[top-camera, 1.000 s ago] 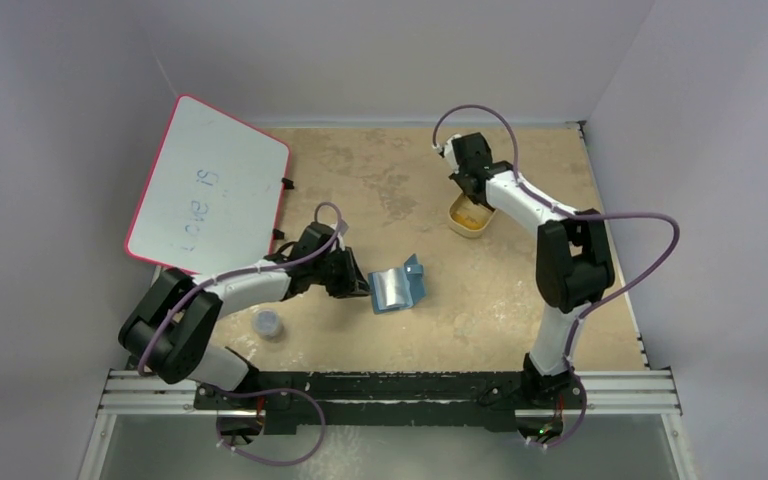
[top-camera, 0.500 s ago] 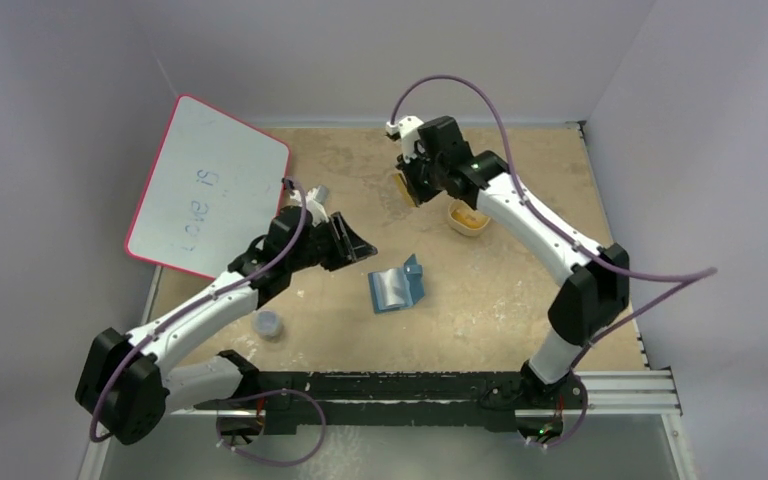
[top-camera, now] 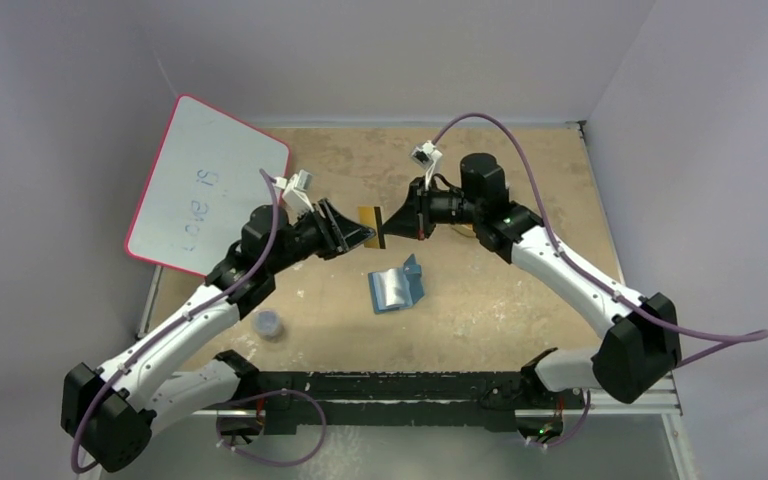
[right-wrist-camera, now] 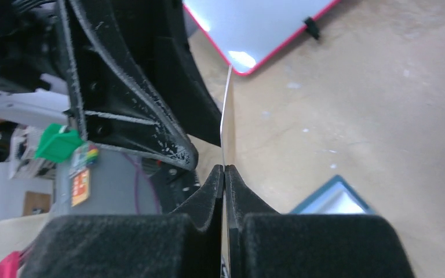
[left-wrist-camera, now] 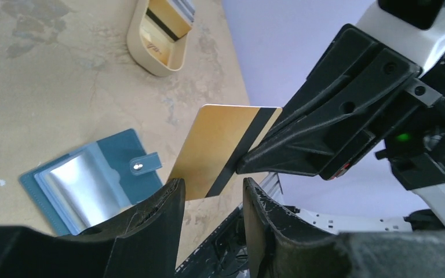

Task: Put the credit cards into the card holder
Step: Pick up the credit card from the storage box, then adjust the card holder at the center of the board.

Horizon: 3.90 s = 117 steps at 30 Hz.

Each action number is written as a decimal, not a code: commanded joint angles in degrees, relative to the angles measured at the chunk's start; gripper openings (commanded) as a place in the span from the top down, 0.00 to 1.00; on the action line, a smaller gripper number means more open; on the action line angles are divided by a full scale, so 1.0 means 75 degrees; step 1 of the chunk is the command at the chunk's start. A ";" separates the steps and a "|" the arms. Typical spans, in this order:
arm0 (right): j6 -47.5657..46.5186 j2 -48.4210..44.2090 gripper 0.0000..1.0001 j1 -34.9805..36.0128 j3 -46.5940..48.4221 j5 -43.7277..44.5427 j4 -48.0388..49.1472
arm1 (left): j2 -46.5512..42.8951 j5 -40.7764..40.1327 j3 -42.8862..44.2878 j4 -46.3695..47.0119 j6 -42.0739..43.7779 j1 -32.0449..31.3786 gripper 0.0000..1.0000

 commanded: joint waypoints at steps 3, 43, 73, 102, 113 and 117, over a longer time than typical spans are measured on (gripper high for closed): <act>0.1130 -0.0632 1.00 0.0008 -0.0409 -0.1978 0.1759 | -0.0583 0.0400 0.0094 0.0887 -0.0136 -0.0025 0.59; 0.1809 -0.0931 0.51 0.0373 -0.0971 0.3798 -0.0832 | -0.0521 -0.2965 0.0469 -0.3194 0.0077 -0.0025 1.00; 0.2281 0.3592 0.31 0.3827 0.1120 0.9398 -0.4177 | -0.1281 -0.3715 -0.0032 -0.3780 -0.0220 -0.0012 1.00; 0.2505 0.3428 0.39 0.3800 0.1066 0.9568 -0.4215 | -0.0841 -0.3324 -0.0159 -0.3258 -0.0179 -0.0008 1.00; 0.2585 0.3437 0.51 0.3745 0.1071 0.9834 -0.4414 | -0.0794 -0.3272 -0.0145 -0.3187 -0.0192 -0.0010 1.00; 0.2627 0.3473 0.55 0.3745 0.1060 0.9955 -0.4506 | -0.0801 -0.3254 -0.0127 -0.3156 -0.0182 -0.0013 1.00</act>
